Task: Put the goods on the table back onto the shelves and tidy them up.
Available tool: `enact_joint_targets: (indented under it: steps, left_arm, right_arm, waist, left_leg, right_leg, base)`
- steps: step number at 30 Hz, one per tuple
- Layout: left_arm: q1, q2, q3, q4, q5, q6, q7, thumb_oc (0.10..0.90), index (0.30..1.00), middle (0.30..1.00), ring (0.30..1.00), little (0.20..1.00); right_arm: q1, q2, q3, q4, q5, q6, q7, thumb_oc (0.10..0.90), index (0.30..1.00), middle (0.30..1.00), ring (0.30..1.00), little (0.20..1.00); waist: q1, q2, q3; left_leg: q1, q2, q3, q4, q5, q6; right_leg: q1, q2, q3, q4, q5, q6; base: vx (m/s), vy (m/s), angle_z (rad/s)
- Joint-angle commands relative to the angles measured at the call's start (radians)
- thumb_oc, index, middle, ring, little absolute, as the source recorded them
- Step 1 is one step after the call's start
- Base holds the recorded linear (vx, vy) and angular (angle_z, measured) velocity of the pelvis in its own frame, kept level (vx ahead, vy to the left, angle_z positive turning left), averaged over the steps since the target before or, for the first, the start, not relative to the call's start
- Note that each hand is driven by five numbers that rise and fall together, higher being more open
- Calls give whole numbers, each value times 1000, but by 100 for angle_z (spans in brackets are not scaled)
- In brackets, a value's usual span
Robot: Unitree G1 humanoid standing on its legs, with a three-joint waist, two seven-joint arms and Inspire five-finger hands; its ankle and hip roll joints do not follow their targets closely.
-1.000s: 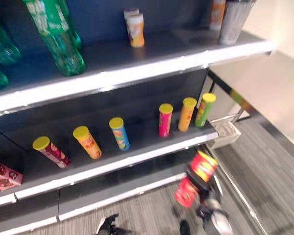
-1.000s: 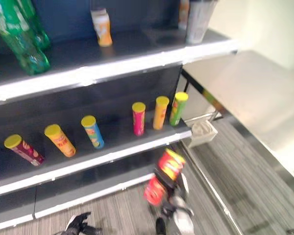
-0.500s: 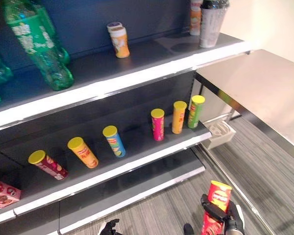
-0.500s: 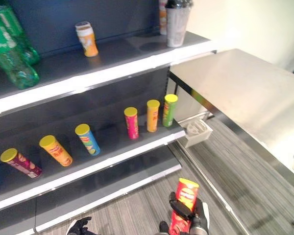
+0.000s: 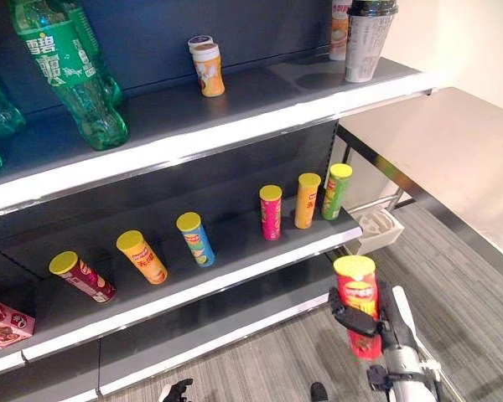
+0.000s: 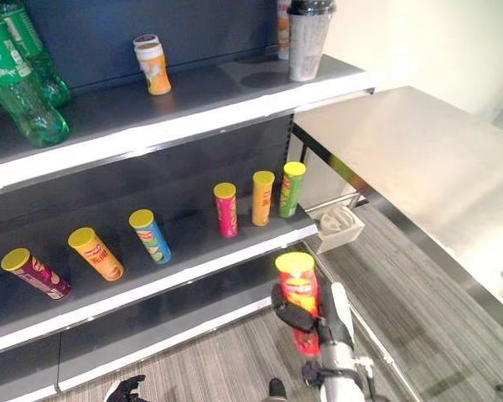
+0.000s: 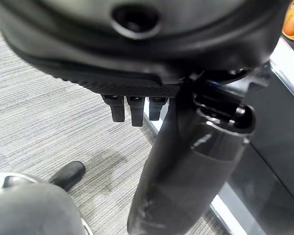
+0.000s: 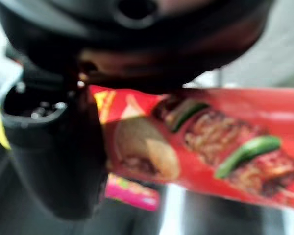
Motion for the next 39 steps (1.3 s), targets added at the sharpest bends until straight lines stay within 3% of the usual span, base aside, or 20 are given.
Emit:
enact_joint_targets:
  steps: [1,5,9,18,24,31,34,39]
  left_arm:
    - [6,40,-16,10,53,-34,38,800,900,900,900,900]
    - [16,36,-45,3,42,-40,52,800,900,900,900,900]
    - [17,39,-73,-9,35,-46,56,800,900,900,900,900]
    - [-11,43,-102,-27,-15,-59,78,800,900,900,900,900]
    - [-29,47,-120,-40,-27,-68,81,800,900,900,900,900]
    - [-43,53,-130,-40,-55,-77,101,800,900,900,900,900]
    - [-56,48,-142,-40,-87,-91,122,800,900,900,900,900]
    - [-66,46,-163,-55,-100,-111,134,800,900,900,900,900]
  right_arm:
    - [-98,30,4,-118,-157,-105,-84,400,300,300,300,300]
    - [-208,68,93,8,-246,-72,-173,400,300,300,300,300]
    - [-295,102,134,95,-218,-67,-200,400,300,300,300,300]
    - [-478,152,144,235,-218,-29,-303,400,300,300,300,300]
    - [-564,175,143,286,-206,-20,-335,400,300,300,300,300]
    - [-675,226,96,339,-154,-47,-431,400,300,300,300,300]
    - [-764,261,52,353,-124,-80,-517,400,300,300,300,300]
    - [-835,280,24,341,-123,-111,-570,400,300,300,300,300]
  waist:
    - [42,-74,-3]
    - [73,-75,5]
    - [97,-73,13]
    - [146,-55,42]
    - [164,-48,52]
    - [195,-39,67]
    - [220,-14,85]
    - [238,17,91]
  left_leg:
    - [-40,53,0,-14,75,-73]
    - [-38,43,-8,-17,64,-65]
    - [-44,26,-21,-14,51,-57]
    - [-122,-36,-56,12,23,-33]
    - [-181,-53,-60,26,17,-27]
    - [-256,-70,-76,49,13,-21]
    - [-322,-90,-93,85,2,-14]
    - [-377,-107,-101,119,-12,-9]
  right_leg:
    - [153,-14,-11,-125,-34,22]
    - [165,-24,-24,-139,-31,24]
    - [166,-38,-32,-145,-24,28]
    - [118,-94,-48,-167,17,45]
    - [68,-114,-53,-183,49,52]
    - [12,-135,-71,-191,82,56]
    - [-30,-154,-73,-193,105,59]
    - [-61,-171,-77,-196,123,65]
  base:
    - [22,34,2]
    - [24,41,15]
    - [16,49,9]
    - [-5,81,12]
    - [-27,50,5]
    - [-18,30,4]
    - [-26,40,13]
    - [23,56,17]
